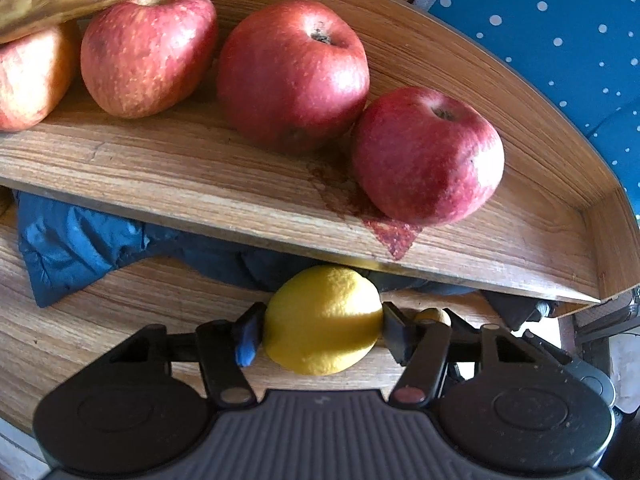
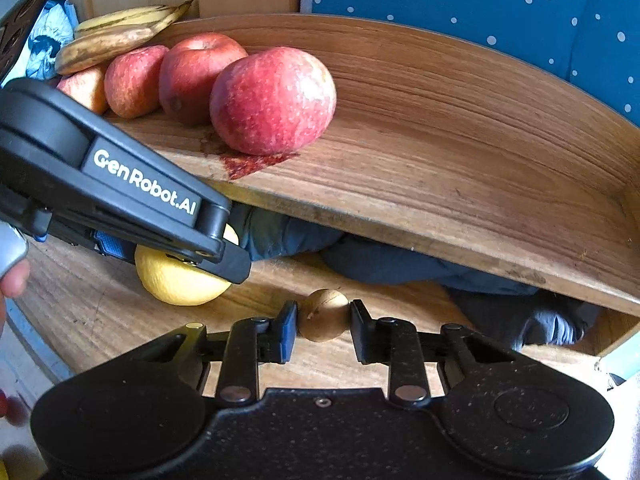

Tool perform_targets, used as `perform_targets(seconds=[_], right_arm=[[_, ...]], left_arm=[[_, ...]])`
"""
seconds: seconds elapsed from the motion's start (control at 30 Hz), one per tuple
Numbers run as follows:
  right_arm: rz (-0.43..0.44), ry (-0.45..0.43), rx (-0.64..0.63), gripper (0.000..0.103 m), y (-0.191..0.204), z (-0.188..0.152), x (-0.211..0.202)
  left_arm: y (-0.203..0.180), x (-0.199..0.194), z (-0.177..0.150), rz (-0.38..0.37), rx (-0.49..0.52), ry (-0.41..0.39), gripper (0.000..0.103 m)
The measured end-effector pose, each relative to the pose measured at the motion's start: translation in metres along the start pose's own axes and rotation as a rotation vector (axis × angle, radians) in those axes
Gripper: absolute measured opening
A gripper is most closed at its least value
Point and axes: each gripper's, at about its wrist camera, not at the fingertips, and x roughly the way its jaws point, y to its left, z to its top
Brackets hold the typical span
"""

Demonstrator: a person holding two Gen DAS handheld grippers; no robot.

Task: Organize fruits
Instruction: 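Grasp the lemon with the left tool while the right tool grasps the small brown fruit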

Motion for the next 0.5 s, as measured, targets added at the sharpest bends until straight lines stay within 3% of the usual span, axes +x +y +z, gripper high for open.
perform_targets(seconds=[0.5], right_arm=[[0.001, -0.018, -0.015, 0.029, 0.030, -0.009, -0.032]], left_arm=[[0.014, -0.024, -0.040, -0.014, 0.015, 0.020, 0.064]])
